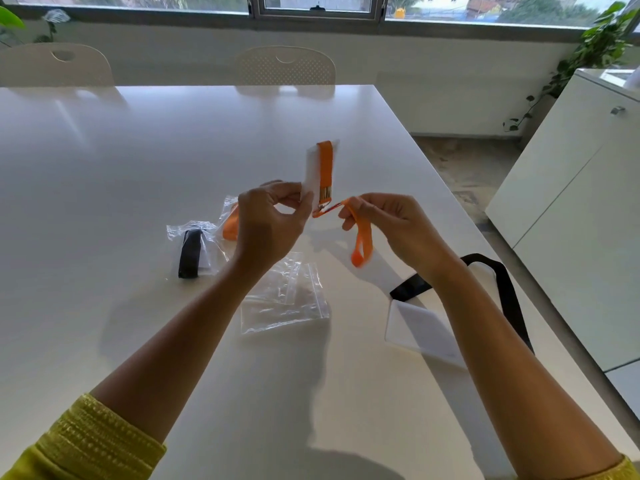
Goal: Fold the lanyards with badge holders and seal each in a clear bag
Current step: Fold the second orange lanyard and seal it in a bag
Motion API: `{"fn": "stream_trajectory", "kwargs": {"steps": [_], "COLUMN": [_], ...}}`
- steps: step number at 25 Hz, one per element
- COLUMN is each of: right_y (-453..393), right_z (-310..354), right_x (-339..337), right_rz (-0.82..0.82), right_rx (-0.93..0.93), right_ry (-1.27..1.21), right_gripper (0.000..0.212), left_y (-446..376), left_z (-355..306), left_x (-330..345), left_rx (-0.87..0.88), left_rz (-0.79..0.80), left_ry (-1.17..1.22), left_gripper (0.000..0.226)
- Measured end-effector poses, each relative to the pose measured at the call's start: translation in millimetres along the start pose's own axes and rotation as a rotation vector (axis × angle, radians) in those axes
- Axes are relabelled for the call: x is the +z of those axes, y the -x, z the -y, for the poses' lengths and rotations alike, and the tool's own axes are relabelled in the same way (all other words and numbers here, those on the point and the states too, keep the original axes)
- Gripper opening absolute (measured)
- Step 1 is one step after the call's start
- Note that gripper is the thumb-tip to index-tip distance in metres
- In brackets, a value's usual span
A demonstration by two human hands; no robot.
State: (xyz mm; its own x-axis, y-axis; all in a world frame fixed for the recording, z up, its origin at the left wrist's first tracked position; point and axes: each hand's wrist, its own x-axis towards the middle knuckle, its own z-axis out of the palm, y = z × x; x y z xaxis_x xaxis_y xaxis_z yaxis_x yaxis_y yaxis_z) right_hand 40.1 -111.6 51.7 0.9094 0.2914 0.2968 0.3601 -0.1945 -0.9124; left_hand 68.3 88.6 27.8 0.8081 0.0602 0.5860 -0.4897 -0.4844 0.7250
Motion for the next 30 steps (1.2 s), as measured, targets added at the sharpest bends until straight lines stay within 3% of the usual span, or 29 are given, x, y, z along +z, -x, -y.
{"fn": "stream_trajectory", "kwargs": {"steps": [7,10,12,19,24,30], "right_y": [-3,-7,-7,2,11,14], "right_z": [15,11,9,-18,-34,-44], "right_x": [-12,-12,-12,-2,4,11], "right_rz": [-0.209,-0.224,-0.202,-0.108,-0.016,-0.114], "right_rx": [-0.073,-0.105,-0.028,0.159,0.208,0.451], "right_ry": [-0.098,-0.098,-0.104,-0.163,-0.217,-0.341], "right_gripper": [0.024,0.029,0.039,0.044,0.033,0.029], "left_y": [5,5,7,16,17,17], "left_z": [1,-10,-17,-16,-10,2], "left_x": [-8,-11,-11,-1,5,3], "left_rx": [0.03,0.034,0.01,-0.312,-0.374,-0.481], "left_rz": [0.308,0.474,0.519,0.314,0.206,0.23], "left_ry": [0.001,0.108,0.197,0.547,0.481,0.32], "left_gripper": [0.014,0.014,0.015,0.014,0.02,0.024]}}
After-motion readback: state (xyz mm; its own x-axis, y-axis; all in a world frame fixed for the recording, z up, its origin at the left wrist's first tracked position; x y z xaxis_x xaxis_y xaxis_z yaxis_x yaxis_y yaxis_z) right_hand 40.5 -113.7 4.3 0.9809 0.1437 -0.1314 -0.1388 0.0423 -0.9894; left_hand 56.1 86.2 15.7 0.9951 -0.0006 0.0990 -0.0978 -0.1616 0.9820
